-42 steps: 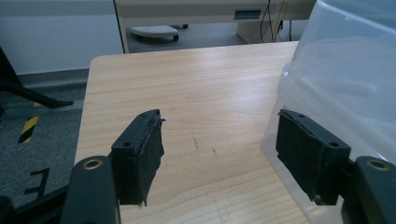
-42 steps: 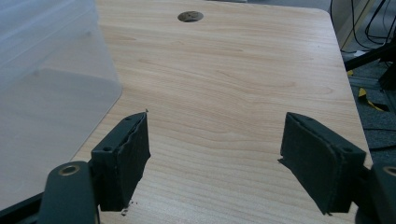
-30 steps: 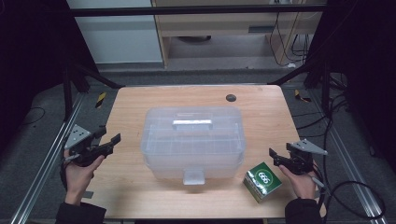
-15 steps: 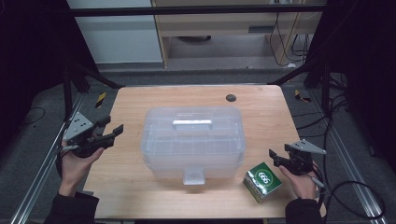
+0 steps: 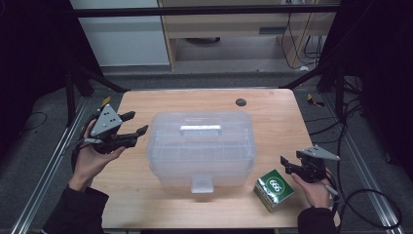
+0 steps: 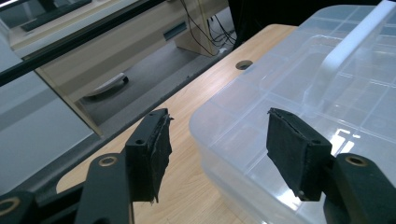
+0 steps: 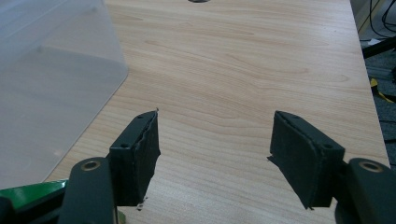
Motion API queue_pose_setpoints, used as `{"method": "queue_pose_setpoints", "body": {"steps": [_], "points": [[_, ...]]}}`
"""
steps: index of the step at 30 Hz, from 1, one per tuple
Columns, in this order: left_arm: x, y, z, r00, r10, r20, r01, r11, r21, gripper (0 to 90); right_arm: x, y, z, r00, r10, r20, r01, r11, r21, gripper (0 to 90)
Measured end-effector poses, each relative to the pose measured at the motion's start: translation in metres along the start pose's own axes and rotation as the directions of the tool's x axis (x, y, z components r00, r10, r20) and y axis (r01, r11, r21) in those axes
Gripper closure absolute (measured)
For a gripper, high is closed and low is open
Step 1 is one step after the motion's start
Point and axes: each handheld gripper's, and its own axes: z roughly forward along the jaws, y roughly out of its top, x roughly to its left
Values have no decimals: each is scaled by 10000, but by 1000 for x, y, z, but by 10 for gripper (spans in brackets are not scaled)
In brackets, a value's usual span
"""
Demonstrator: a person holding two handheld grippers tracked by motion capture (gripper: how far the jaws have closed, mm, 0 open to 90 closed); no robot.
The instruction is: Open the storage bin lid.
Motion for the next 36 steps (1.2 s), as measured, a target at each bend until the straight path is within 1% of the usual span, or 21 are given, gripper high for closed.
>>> {"method": "queue_pose_setpoints", "body": {"steps": [2, 6, 7, 8, 9, 10, 13, 16, 19, 20, 21, 22, 24, 25, 28, 29, 30, 33, 34, 35, 36], "points": [[-1, 4, 5, 9994, 267, 225, -272, 9994, 209, 386, 0, 0, 0, 10000, 24, 5, -24, 10000, 6, 326], [-1, 9, 8, 9969, 718, 321, -735, 9958, 539, 385, 1, 1, 1, 10000, 57, -61, -56, 10000, 54, 325], [-1, 10, 8, 9961, 805, 351, -824, 9950, 572, 383, 1, 0, 2, 10000, -21, -22, 21, 10000, 64, 325], [-1, 14, 10, 9930, 1092, 440, -1111, 9928, 449, 382, 0, 0, 2, 10000, -20, -29, 20, 10000, 83, 325], [-2, 15, 9, 9940, 999, 437, -1025, 9928, 625, 381, 1, 0, 2, 10000, -17, -25, 18, 10000, 84, 326], [-2, 15, 9, 9940, 999, 437, -1025, 9928, 625, 381, 1, 0, 2, 10000, -17, -25, 18, 10000, 84, 326], [-3, 19, 8, 9918, 1164, 526, -1199, 9904, 686, 386, 1, 1, 2, 10000, -43, 27, 43, 10000, 88, 326], [-6, 23, 10, 9859, 1549, 641, -1603, 9830, 899, 386, 1, 2, 1, 10000, 5, -15, -5, 10000, 57, 335], [-7, 26, 11, 9825, 1714, 735, -1780, 9793, 964, 385, 1, 3, 1, 10000, 2, -23, -2, 10000, 97, 345], [-9, 28, 12, 9797, 1854, 764, -1924, 9764, 978, 385, 1, 3, 1, 10000, 39, -62, -39, 9999, 93, 354], [-12, 32, 13, 9744, 2079, 855, -2161, 9710, 1023, 385, 2, 3, 1, 9998, 126, -166, -124, 9998, 126, 369], [-14, 34, 14, 9717, 2188, 891, -2275, 9683, 1031, 385, 2, 3, 2, 9999, 25, -131, -23, 9999, 130, 374], [-17, 37, 16, 9653, 2412, 1004, -2518, 9612, 1122, 385, 3, 3, 2, 9997, 105, -203, -101, 9997, 208, 386], [-17, 37, 16, 9653, 2412, 1004, -2518, 9612, 1122, 385, 3, 3, 2, 9997, 105, -203, -101, 9997, 208, 386], [-22, 43, 20, 9548, 2744, 1146, -2876, 9499, 1220, 385, 3, 3, 3, 9997, -2, -230, 7, 9998, 220, 398], [-25, 46, 23, 9506, 2856, 1217, -3008, 9444, 1331, 385, 3, 3, 3, 9997, -8, -256, 15, 9997, 241, 404], [-25, 46, 23, 9506, 2856, 1217, -3008, 9444, 1331, 386, 3, 3, 3, 9997, -31, -256, 37, 9997, 252, 406], [-29, 51, 27, 9407, 3122, 1326, -3301, 9326, 1461, 386, 3, 3, 3, 9996, 63, -289, -54, 9996, 295, 409], [-31, 55, 30, 9321, 3322, 1440, -3526, 9233, 1523, 390, 3, 3, 3, 9995, 65, -311, -55, 9995, 314, 418], [-33, 56, 31, 9310, 3339, 1475, -3549, 9226, 1510, 391, 4, 3, 3, 9994, 62, -329, -51, 9994, 333, 422], [-35, 57, 33, 9283, 3393, 1519, -3619, 9184, 1601, 392, 3, 3, 3, 9995, -19, -316, 29, 9995, 325, 426]]}}
